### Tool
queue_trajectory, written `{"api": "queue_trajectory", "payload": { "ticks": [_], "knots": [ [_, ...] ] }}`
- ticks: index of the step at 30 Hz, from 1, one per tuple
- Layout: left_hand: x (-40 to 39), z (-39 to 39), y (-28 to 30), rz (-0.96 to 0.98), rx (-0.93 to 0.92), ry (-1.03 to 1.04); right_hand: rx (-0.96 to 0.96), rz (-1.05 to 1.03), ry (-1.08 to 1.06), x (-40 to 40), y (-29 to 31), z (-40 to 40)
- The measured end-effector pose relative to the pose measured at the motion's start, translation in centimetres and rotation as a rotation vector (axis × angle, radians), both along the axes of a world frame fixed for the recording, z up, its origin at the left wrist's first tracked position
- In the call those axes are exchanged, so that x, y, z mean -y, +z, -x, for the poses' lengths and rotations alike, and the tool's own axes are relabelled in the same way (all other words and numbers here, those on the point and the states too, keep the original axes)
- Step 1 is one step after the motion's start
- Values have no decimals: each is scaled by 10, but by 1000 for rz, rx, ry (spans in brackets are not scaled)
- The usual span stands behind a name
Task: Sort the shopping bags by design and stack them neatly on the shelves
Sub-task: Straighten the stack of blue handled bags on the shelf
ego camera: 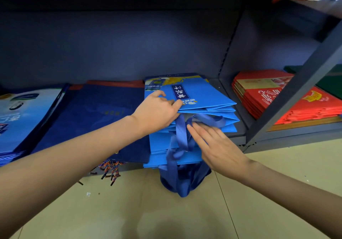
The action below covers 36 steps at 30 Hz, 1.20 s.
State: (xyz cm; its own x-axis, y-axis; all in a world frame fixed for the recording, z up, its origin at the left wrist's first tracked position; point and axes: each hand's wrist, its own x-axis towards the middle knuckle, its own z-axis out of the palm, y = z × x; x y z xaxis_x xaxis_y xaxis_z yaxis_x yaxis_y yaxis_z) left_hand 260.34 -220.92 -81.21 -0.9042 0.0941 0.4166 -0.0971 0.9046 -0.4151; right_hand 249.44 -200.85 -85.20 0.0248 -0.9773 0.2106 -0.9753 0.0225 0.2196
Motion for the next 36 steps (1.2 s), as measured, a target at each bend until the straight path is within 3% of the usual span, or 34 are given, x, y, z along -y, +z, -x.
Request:
{"api": "queue_trajectory", "payload": {
  "ticks": [4,6,11,15,19,23,26,29,36],
  "knots": [
    [-3,1,8,-58,-76,13,95,-278,-131,7,-20,-9],
    [-5,2,10,-60,-89,28,158,-308,-174,17,-20,-11],
    [-4,6,14,-67,-142,78,433,-245,-277,49,-13,-2],
    [-3,7,15,4,-147,60,673,-71,-591,70,-16,5],
    [-7,7,8,26,-149,46,680,-166,-644,77,-19,-5],
    [-5,6,6,58,-146,34,606,-66,-415,37,-14,-24],
    [-7,7,7,83,-134,30,377,20,-232,3,-10,-23],
    [-8,7,10,84,-120,24,307,0,-84,-9,-12,-24],
    [-12,3,5,83,-76,6,139,-181,-170,6,-43,-33]
  ]
}}
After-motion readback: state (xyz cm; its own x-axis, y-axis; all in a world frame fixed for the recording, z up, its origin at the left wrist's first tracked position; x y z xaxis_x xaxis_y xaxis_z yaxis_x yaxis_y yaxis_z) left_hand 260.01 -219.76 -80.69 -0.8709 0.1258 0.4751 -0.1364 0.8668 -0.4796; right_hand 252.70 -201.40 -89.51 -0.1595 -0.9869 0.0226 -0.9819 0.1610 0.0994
